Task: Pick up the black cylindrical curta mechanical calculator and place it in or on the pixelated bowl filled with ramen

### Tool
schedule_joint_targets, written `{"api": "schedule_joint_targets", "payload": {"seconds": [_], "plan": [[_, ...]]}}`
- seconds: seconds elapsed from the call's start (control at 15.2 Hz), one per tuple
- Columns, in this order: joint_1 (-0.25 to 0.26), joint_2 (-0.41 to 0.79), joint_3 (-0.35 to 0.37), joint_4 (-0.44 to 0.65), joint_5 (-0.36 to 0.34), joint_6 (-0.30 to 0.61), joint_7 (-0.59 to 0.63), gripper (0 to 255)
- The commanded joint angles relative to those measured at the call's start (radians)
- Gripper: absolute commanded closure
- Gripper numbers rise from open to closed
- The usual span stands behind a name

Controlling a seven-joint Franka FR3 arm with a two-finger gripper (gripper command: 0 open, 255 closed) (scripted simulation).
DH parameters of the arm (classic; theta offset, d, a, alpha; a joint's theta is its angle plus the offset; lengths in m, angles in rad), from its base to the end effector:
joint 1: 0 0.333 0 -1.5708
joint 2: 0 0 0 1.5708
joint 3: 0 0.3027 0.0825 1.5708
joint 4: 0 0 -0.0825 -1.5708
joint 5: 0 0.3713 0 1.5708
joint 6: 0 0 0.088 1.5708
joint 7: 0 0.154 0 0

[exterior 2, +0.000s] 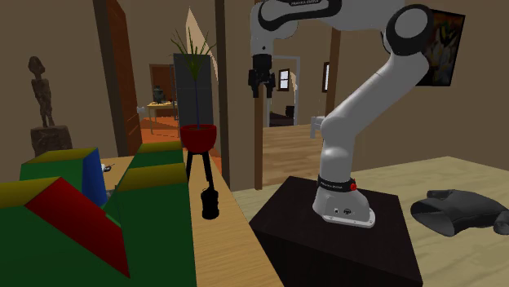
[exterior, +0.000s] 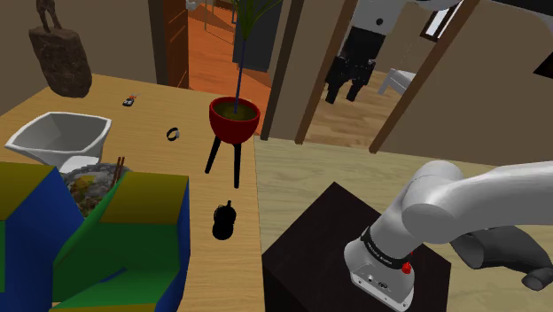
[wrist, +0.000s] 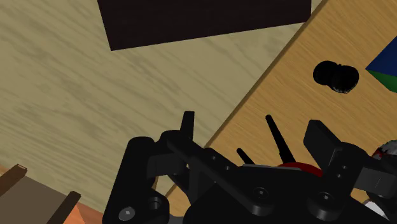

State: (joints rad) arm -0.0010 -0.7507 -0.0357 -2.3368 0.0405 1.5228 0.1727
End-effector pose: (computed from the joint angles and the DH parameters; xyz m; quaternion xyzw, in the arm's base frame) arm 0.3044 -0.0066 0.5283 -0.9941 0.0989 0.0341 0.0300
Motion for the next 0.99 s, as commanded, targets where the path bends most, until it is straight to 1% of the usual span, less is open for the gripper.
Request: {"api": "schedule_joint_targets", "payload": {"seconds": [0.0,0.46,0.73,0.92], "plan": [[0.000,0.000,0.000,0.000,0.000,0.000,0.000,0],[0.041,-0.055,0.120,-0.216,0.088,0.225,0.129,0],[0.072,-0.044,0.199,-0.310,0.144,0.370,0.202,0],[0.097,-0.009,0.264,-0.364,0.186,0.487,0.259,0]]}}
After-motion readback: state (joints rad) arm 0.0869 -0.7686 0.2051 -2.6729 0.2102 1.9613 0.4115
